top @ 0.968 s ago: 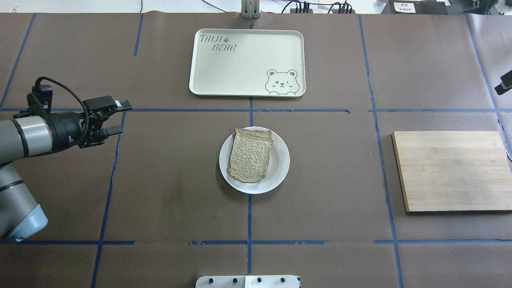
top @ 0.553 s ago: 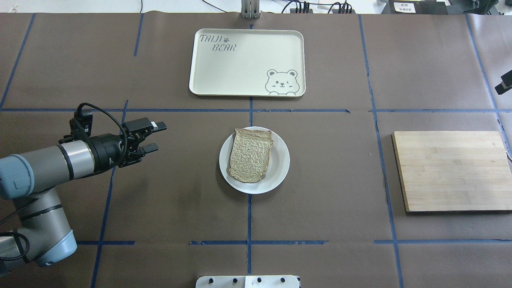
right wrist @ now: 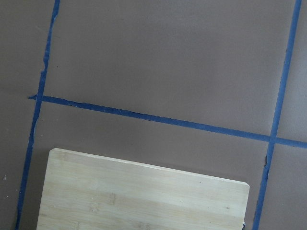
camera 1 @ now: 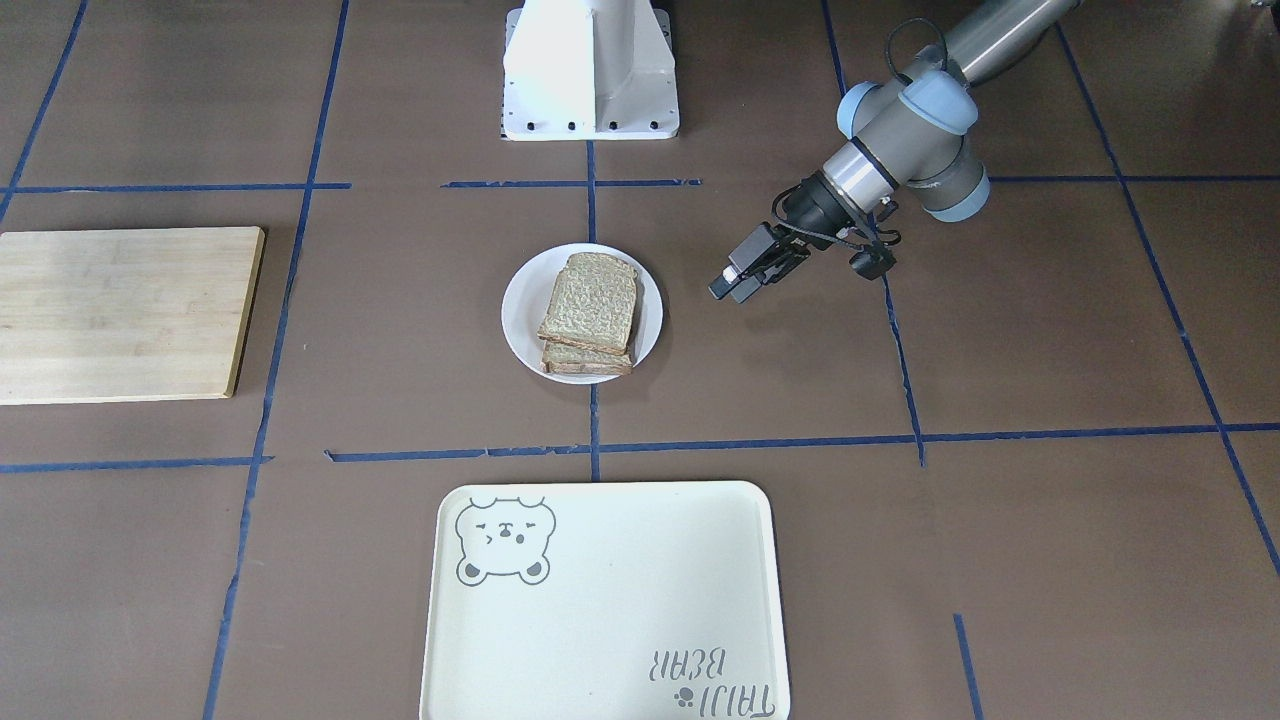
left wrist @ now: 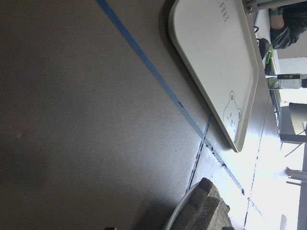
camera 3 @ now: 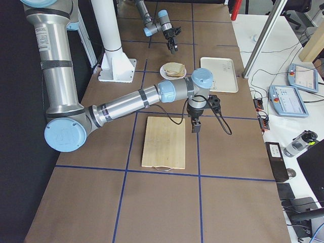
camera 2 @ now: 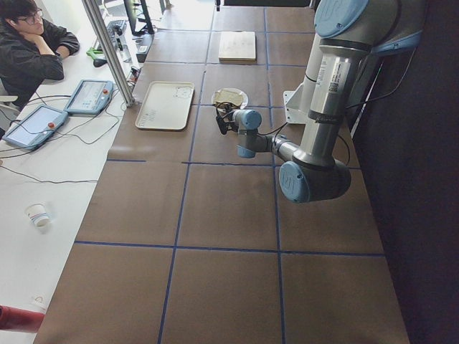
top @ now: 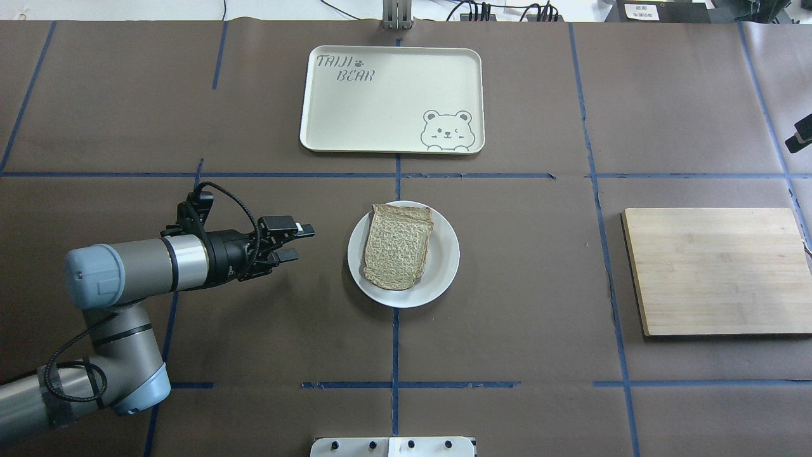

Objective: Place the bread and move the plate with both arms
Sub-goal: 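Reach the left gripper to the white plate's rim and grip it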

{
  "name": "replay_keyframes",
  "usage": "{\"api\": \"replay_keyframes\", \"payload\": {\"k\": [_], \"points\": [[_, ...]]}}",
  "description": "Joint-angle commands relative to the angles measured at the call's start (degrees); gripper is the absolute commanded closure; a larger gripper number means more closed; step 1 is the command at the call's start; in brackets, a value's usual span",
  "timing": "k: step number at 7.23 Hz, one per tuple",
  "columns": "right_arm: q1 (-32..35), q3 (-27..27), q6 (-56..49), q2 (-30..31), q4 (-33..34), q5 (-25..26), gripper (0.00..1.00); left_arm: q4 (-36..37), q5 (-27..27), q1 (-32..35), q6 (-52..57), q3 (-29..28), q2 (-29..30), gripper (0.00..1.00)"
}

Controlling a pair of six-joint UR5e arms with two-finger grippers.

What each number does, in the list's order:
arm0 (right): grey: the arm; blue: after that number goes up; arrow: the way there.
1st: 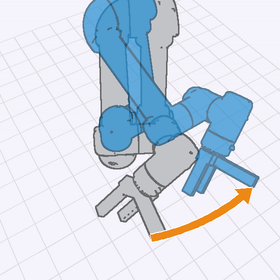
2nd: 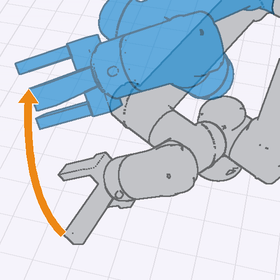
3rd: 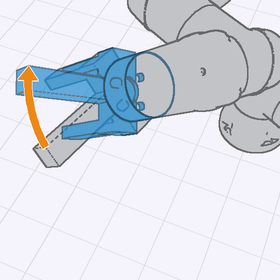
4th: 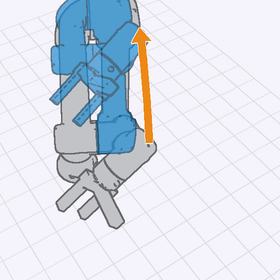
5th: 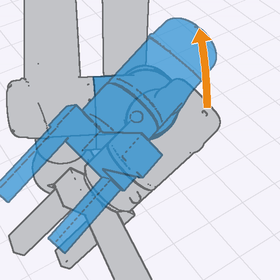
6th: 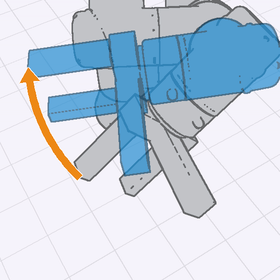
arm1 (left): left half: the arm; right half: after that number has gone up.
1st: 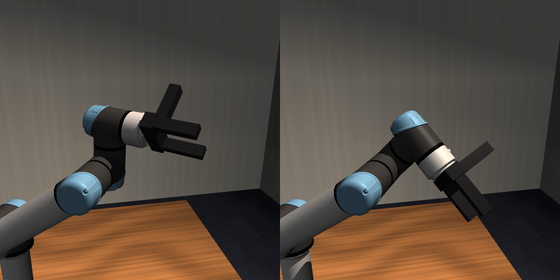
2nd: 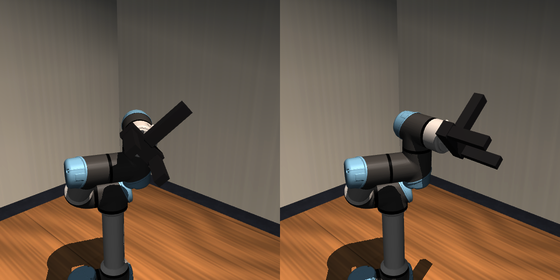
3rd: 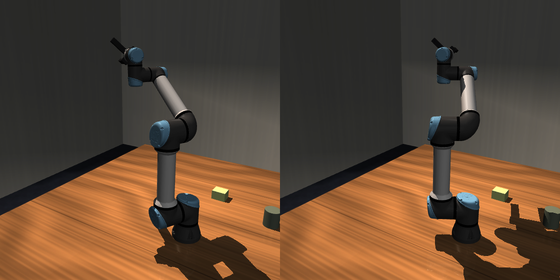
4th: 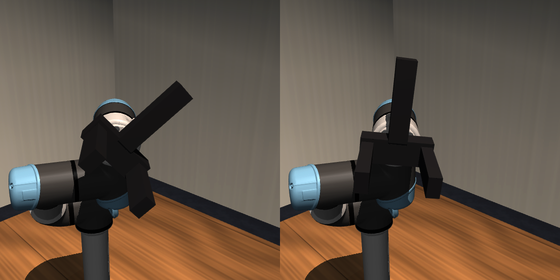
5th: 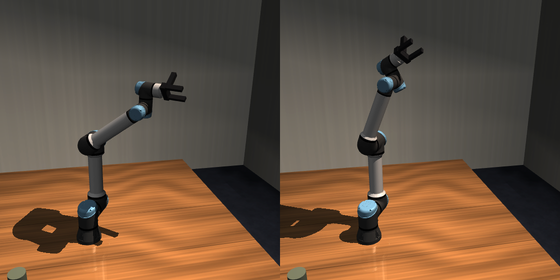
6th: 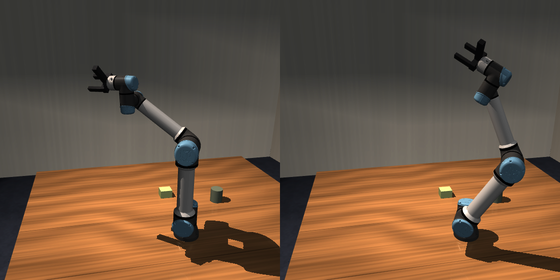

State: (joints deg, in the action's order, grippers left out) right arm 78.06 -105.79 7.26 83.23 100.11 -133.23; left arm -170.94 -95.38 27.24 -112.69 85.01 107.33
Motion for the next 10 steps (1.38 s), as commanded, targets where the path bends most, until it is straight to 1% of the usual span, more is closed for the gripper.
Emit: {"api": "replay_keyframes", "payload": {"k": [1,2,3,6,8,10], "points": [[-0.01,0.05,0.03,-0.26,0.0,-0.1,0.0,0.08,-1.12,-0.08,0.72,-3.52,3.4,0.44],[-0.01,0.06,0.03,-0.26,0.0,-0.1,0.0,0.08,-1.04,-0.77,0.81,-3.62,3.76,0.44],[-0.1,0.4,0.03,-0.61,0.0,-0.02,0.0,0.08,-1.04,-1.39,0.72,-4.14,4.37,0.49],[-0.1,0.5,0.03,-0.7,0.0,-0.02,0.0,0.08,-0.95,-2.63,0.72,-4.58,5.52,0.51],[-0.1,0.49,-0.06,-0.7,0.0,-0.02,0.0,0.08,-0.78,-3.68,0.81,-5.99,6.83,0.59],[-0.1,0.49,-0.06,-0.7,0.0,-0.02,0.0,0.08,-0.69,-3.68,0.81,-6.69,7.97,0.61]]}}
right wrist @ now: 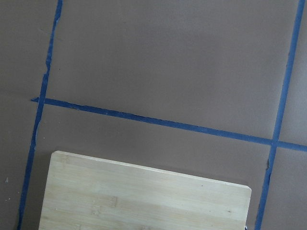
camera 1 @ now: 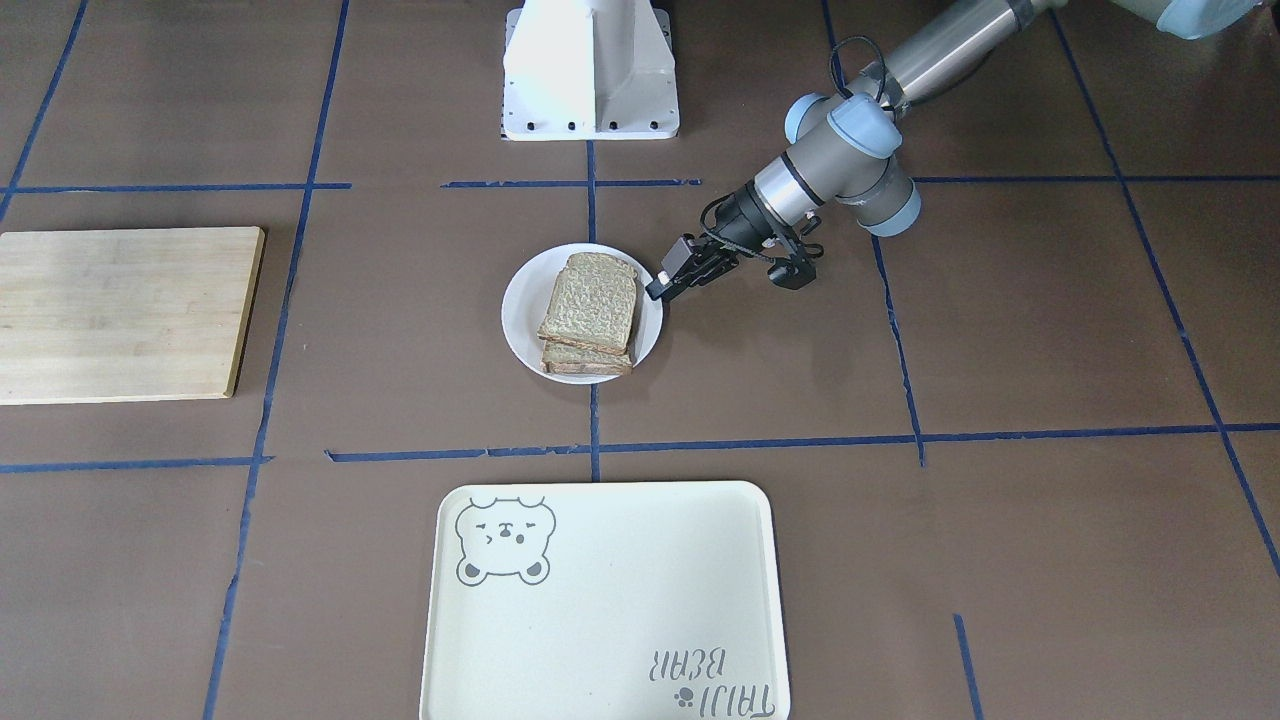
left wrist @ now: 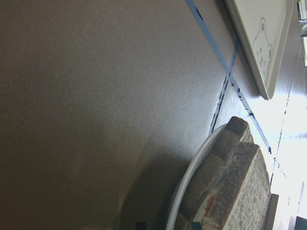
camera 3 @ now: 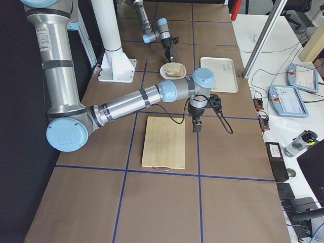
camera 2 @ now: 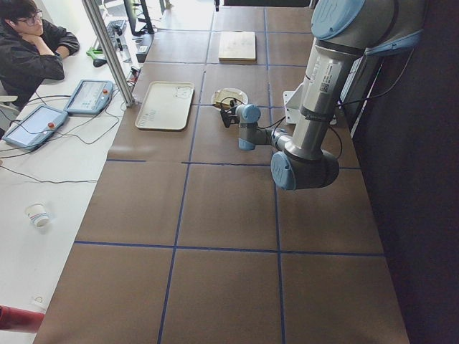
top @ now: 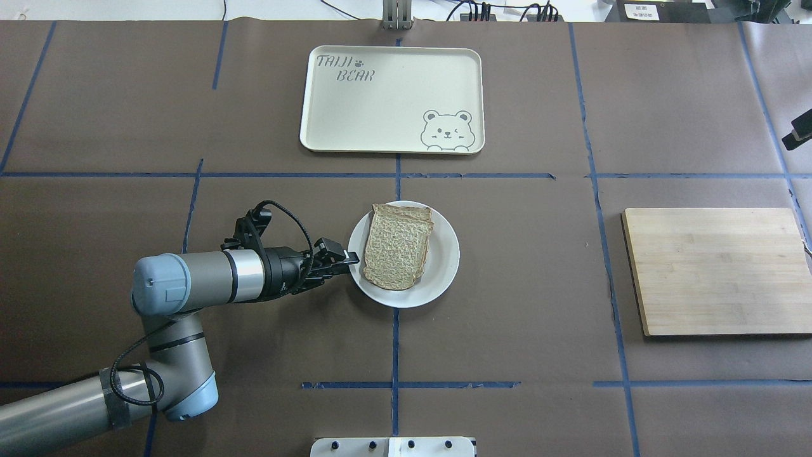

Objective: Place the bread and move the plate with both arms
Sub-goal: 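Reach the left gripper to the white plate's rim and grip it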

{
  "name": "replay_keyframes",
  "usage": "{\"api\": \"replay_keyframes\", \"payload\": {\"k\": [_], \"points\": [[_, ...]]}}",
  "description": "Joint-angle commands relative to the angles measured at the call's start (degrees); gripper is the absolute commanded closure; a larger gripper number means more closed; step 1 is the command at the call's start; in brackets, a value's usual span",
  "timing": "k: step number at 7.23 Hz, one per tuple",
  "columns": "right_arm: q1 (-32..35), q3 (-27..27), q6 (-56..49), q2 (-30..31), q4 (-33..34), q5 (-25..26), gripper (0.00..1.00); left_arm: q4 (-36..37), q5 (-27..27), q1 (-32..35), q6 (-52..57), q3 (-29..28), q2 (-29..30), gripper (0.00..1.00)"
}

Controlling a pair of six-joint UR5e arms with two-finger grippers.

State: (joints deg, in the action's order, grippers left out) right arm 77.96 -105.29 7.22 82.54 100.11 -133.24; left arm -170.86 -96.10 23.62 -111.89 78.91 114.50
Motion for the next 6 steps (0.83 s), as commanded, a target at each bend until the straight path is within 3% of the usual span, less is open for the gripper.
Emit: {"api": "replay_keyframes", "payload": {"k": [1,3,6], "points": [[0.0,0.0,-0.01,0.16,0.0,0.0,0.0,0.0,0.04,-0.15,0.0,-0.86,1.34,0.61],[0.0,0.26,-0.1,0.34,0.0,0.09,0.0,0.0,0.04,-1.03,0.0,-2.78,2.56,0.69],[0.09,0.26,-0.28,0.43,0.0,0.09,0.0,0.0,0.13,-1.03,0.0,-3.32,3.8,0.69]]}}
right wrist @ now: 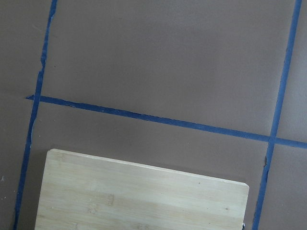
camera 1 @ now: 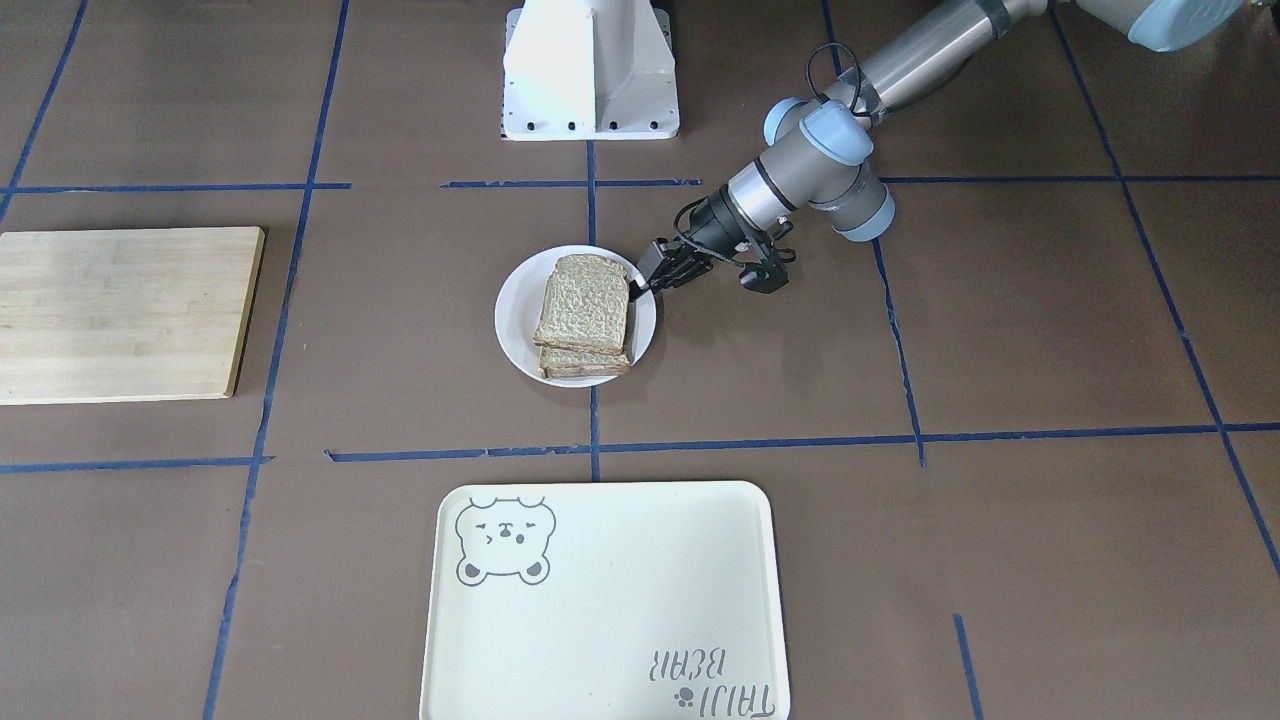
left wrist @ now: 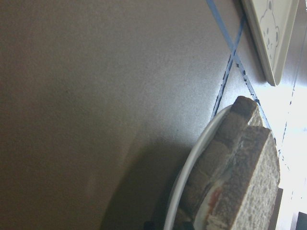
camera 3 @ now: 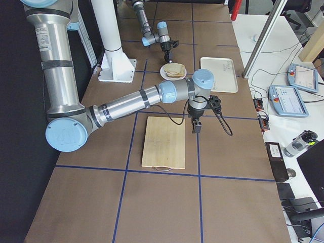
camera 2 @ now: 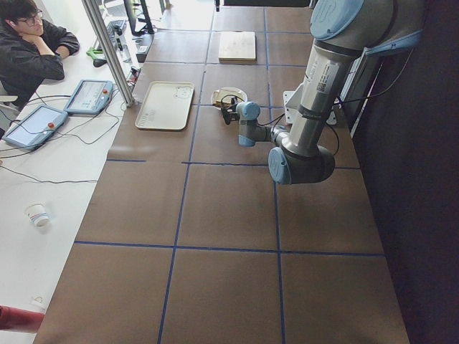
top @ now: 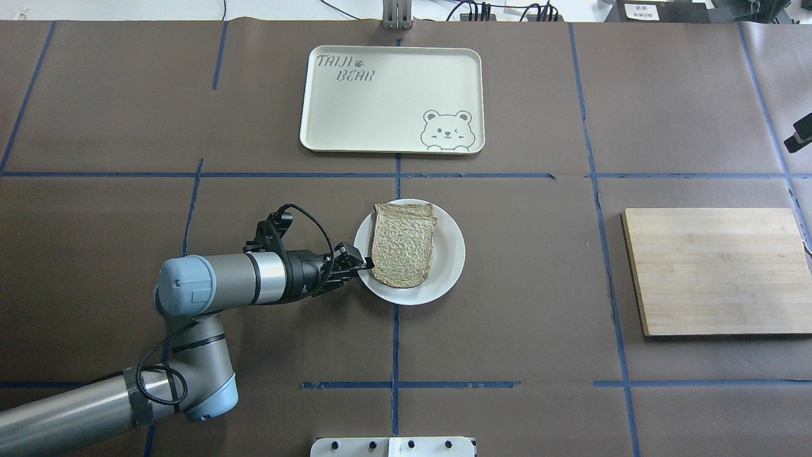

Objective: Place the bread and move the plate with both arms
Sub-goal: 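Reach the left gripper to the white plate's rim and grip it, then slide the plate with the left gripper onto the bear tray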

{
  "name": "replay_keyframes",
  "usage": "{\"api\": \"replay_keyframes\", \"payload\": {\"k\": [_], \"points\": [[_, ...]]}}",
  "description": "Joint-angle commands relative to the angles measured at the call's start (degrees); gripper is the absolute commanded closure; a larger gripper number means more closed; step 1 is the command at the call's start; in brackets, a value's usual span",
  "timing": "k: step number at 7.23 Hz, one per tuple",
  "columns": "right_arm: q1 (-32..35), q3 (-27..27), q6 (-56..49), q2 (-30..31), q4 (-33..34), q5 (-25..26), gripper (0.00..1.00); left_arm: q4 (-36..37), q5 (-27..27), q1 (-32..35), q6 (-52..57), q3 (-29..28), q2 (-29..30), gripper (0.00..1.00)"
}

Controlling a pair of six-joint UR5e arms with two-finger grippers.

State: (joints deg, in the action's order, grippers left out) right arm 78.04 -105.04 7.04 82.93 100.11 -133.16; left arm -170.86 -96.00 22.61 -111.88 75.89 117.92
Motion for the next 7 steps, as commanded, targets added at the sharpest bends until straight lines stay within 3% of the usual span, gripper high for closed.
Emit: {"api": "replay_keyframes", "payload": {"k": [1,3,4,7], "points": [[0.01,0.01,-0.1,0.04,0.0,-0.09,0.0,0.0,0.03,-0.02,-0.09,-0.74,0.73,0.7],[0.1,0.1,-0.18,0.04,0.0,0.0,0.0,0.0,-0.06,0.06,-0.09,-0.48,1.52,0.96],[0.1,0.01,-0.18,0.04,0.0,0.0,0.0,0.0,-0.23,0.5,-0.09,-0.31,1.52,1.0],[0.1,-0.07,0.25,0.13,-0.09,0.27,0.0,-0.27,-0.06,2.96,-1.05,0.92,4.15,1.0]]}}
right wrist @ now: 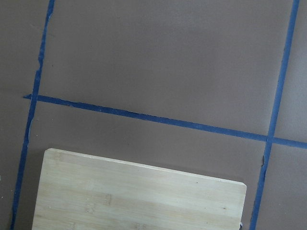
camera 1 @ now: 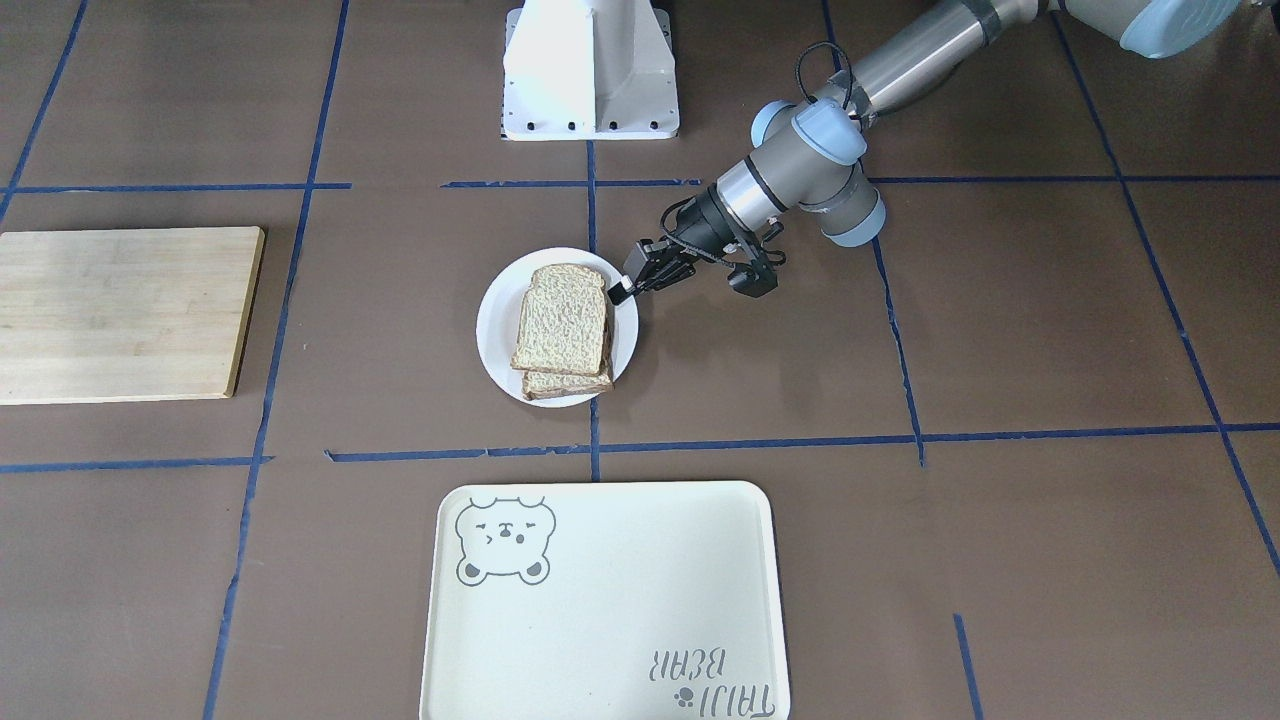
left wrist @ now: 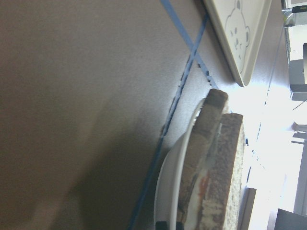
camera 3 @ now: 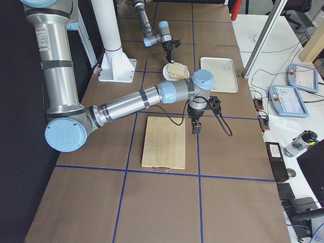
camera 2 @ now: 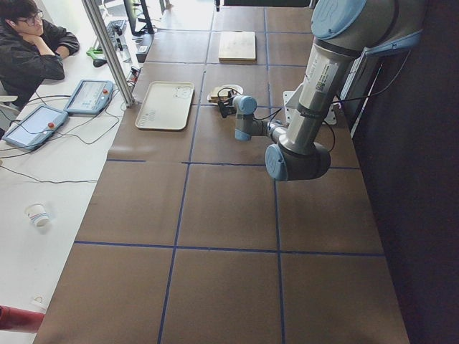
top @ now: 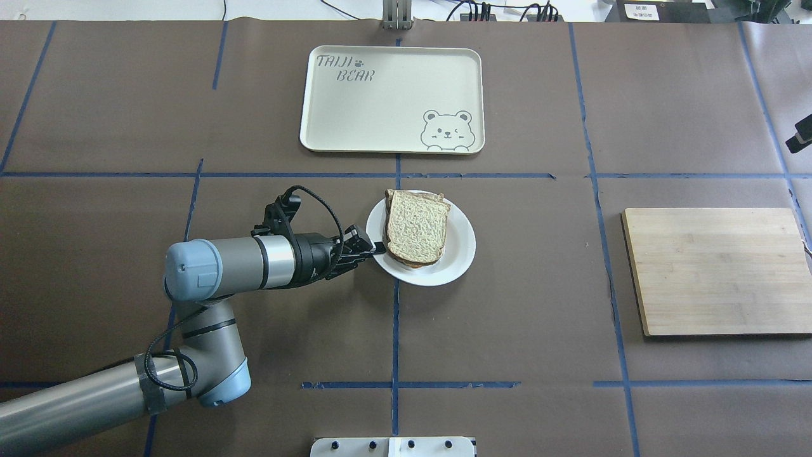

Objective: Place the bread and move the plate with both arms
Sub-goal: 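Slide the plate with the left gripper onto the bear tray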

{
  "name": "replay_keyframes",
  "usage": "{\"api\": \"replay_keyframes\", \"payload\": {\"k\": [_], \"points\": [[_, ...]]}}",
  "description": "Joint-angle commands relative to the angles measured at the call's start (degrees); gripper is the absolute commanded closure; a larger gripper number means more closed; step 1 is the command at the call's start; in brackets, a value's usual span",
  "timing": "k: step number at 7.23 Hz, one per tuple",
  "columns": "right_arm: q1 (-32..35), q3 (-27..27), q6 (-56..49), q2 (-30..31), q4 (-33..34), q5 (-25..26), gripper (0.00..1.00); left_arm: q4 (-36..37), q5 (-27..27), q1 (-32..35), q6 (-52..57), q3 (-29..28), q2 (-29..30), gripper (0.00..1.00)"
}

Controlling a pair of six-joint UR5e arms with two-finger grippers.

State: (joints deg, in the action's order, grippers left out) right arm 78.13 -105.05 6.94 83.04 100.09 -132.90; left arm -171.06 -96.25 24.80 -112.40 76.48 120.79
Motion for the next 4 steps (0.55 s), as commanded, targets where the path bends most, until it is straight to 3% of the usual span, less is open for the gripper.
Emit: {"api": "replay_keyframes", "payload": {"k": [1,3,4], "points": [[0.0,0.02,-0.08,0.1,-0.07,0.19,0.0,0.2,1.05,1.48,-0.53,0.25,2.68,1.0],[0.44,0.46,0.27,0.01,0.02,0.01,0.0,1.16,6.23,3.93,-2.89,-2.46,5.14,1.0],[0.53,0.46,0.27,0.19,0.02,0.01,0.0,1.95,9.73,5.68,-5.87,-6.57,8.12,1.0]]}}
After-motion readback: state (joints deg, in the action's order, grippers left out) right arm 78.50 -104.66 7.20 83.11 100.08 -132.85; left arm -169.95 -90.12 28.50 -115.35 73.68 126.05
